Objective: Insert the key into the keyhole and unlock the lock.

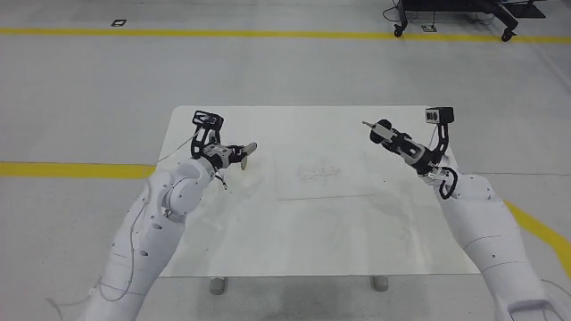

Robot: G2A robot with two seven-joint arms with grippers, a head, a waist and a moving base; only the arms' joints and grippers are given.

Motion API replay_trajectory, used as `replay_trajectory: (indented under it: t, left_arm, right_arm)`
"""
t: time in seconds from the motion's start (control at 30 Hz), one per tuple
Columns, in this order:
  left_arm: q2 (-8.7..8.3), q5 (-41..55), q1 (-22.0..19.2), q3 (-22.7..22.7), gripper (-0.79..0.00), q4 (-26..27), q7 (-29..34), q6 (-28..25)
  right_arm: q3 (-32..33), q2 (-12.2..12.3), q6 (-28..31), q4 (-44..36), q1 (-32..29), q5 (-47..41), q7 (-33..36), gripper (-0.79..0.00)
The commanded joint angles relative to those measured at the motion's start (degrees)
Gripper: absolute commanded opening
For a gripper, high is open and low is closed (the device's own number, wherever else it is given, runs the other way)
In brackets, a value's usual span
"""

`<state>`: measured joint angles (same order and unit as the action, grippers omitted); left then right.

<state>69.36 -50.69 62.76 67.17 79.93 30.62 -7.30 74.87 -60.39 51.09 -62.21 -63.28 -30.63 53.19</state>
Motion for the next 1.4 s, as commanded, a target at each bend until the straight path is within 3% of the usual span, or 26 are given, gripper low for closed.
replay_trajectory:
  t: [0.0, 0.1, 0.17, 0.4, 0.57, 0.77, 0.97, 1.07, 1.1, 1.13, 1.37]
  left_arm:
    - [0.42, 1.6, -2.2, -1.6, -0.058, -2.6, 2.7, 1.4]
    - [0.98, 2.4, -3.8, -3.3, -0.209, -5.2, 3.9, 2.3]
    - [1.23, 1.8, -4.3, -4.3, -0.354, -6.6, 4.1, 3.0]
    - [1.82, 0.8, -5.6, -6.2, -0.489, -9.2, 5.7, 4.1]
    - [2.2, 0.1, -6.8, -7.7, -0.416, -12.0, 7.0, 2.9]
    - [2.88, 0.2, -8.8, -9.0, -0.419, -15.4, 6.1, 2.6]
    - [3.49, 0.2, -10.3, -10.1, -0.542, -17.7, 5.8, 2.7]
    - [3.65, -0.2, -10.6, -10.3, -0.566, -18.5, 5.5, 2.6]
    - [3.7, 0.0, -10.7, -10.4, -0.613, -18.7, 5.6, 2.3]
    - [3.71, -0.3, -10.9, -10.4, -0.785, -19.1, 5.6, 2.2]
    - [3.69, -0.5, -11.0, -9.8, -0.785, -19.2, 4.9, 1.0]
  right_arm:
    - [-0.1, 0.0, -0.1, 0.1, 0.0, 0.0, 0.1, -0.785]
    - [-0.1, 0.0, -0.1, 0.1, 0.0, 0.0, 0.1, -0.785]
    - [-0.1, 0.0, -0.1, 0.1, 0.0, 0.0, 0.1, -0.785]
    - [-0.1, 0.0, -0.1, 0.1, 0.0, 0.0, 0.1, -0.785]
    - [-0.1, 0.0, -0.1, 0.1, 0.0, 0.0, 0.1, -0.785]
    - [-0.1, 0.0, -0.1, 0.1, 0.0, 0.0, 0.1, -0.785]
    - [-0.1, 0.0, -0.1, 0.1, 0.0, 0.0, 0.1, -0.785]
    - [-0.1, 0.0, -0.1, 0.1, 0.0, 0.0, 0.1, -0.785]
    - [-0.1, 0.0, -0.1, 0.1, 0.0, 0.0, 0.1, -0.785]
    - [-0.1, 0.0, -0.1, 0.1, 0.0, 0.0, 0.1, -0.785]
    - [-0.1, 0.0, -0.1, 0.1, 0.0, 0.0, 0.1, -0.785]
